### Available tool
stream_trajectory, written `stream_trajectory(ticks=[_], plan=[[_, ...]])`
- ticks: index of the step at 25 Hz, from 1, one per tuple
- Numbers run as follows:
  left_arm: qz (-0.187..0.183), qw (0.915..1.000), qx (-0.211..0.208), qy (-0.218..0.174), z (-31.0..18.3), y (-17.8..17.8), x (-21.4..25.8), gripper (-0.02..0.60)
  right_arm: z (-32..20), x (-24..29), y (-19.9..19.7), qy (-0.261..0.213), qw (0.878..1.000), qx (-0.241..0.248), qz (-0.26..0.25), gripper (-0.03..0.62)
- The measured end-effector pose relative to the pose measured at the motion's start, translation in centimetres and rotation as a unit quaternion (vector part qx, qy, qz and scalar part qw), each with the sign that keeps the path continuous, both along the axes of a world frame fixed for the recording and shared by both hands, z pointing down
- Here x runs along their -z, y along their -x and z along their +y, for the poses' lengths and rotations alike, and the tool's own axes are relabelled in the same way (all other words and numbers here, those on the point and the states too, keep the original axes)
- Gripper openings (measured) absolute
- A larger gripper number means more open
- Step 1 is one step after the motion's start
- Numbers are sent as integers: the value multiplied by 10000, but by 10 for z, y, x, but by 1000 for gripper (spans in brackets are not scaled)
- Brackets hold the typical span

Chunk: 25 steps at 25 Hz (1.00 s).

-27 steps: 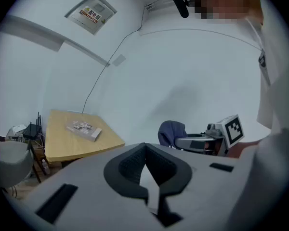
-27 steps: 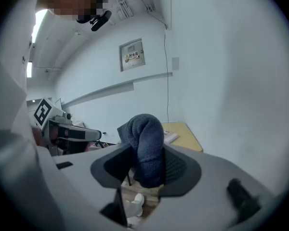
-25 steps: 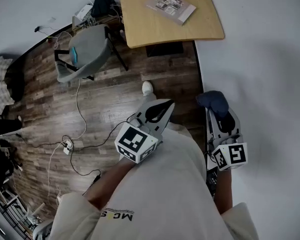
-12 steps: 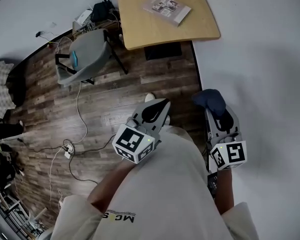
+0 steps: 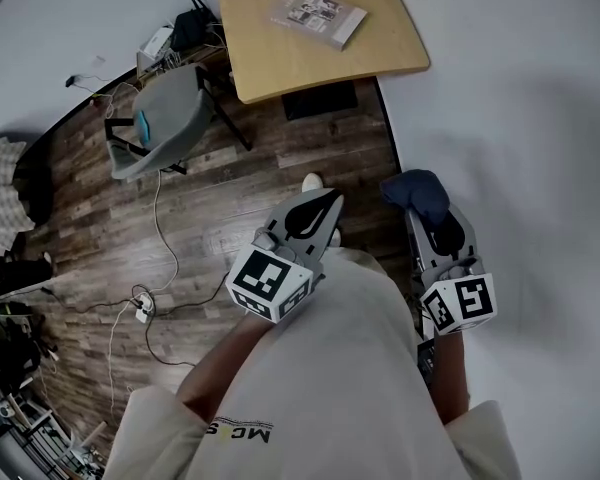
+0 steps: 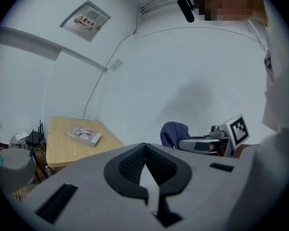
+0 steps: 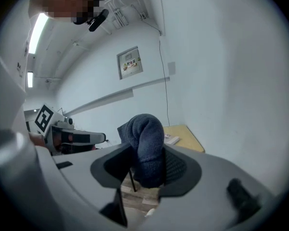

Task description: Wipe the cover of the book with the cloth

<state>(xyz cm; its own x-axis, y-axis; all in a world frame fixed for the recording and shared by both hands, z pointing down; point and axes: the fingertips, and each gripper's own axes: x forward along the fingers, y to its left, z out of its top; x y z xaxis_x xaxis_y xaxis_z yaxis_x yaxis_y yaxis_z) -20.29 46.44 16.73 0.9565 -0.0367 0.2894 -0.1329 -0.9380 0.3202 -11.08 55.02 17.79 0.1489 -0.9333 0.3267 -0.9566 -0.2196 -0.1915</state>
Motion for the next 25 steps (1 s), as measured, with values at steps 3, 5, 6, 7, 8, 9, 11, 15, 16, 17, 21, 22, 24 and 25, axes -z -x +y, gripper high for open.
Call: stream_trajectory(ticks=[3, 5, 6, 7, 8, 9, 11, 15, 16, 17, 21, 22, 24, 25], plan=[[-6, 10000, 11, 17, -10, -6, 0, 9, -12, -1, -3, 28, 10000, 88, 23, 172], [6, 10000, 51, 60, -20, -13, -2, 9, -22, -3, -7, 87, 9998, 179, 58, 173], [11, 9999, 75, 90, -26, -18, -4, 9, -28, -4, -11, 119, 9997, 222, 64, 173], [16, 9999, 96, 120, -32, -22, -7, 9, -34, -6, -16, 154, 9995, 257, 73, 173], [23, 9998, 112, 147, -39, -28, -9, 9, -41, -7, -21, 188, 9994, 282, 91, 173], [31, 9998, 121, 172, -47, -35, -13, 9, -49, -9, -28, 219, 9992, 303, 121, 173], [33, 9996, 142, 238, -66, -52, -21, 9, -68, -13, -44, 276, 9988, 352, 191, 173], [36, 9991, 223, 354, -116, -92, -28, 9, -117, -19, -81, 398, 9979, 471, 192, 173], [59, 9991, 243, 351, -132, -103, -25, 9, -133, -17, -92, 422, 9976, 510, 195, 173], [80, 9990, 263, 348, -149, -114, -21, 9, -151, -14, -102, 447, 9972, 562, 213, 173], [48, 9984, 355, 428, -219, -156, -18, 9, -222, 5, -139, 473, 9948, 833, 339, 173], [35, 9984, 367, 433, -236, -167, -18, 9, -239, 8, -150, 449, 9946, 862, 378, 173], [43, 9983, 409, 418, -268, -189, -17, 9, -270, 16, -171, 374, 9940, 913, 470, 173], [65, 9981, 447, 408, -284, -198, -15, 9, -285, 20, -180, 332, 9935, 963, 503, 173]])
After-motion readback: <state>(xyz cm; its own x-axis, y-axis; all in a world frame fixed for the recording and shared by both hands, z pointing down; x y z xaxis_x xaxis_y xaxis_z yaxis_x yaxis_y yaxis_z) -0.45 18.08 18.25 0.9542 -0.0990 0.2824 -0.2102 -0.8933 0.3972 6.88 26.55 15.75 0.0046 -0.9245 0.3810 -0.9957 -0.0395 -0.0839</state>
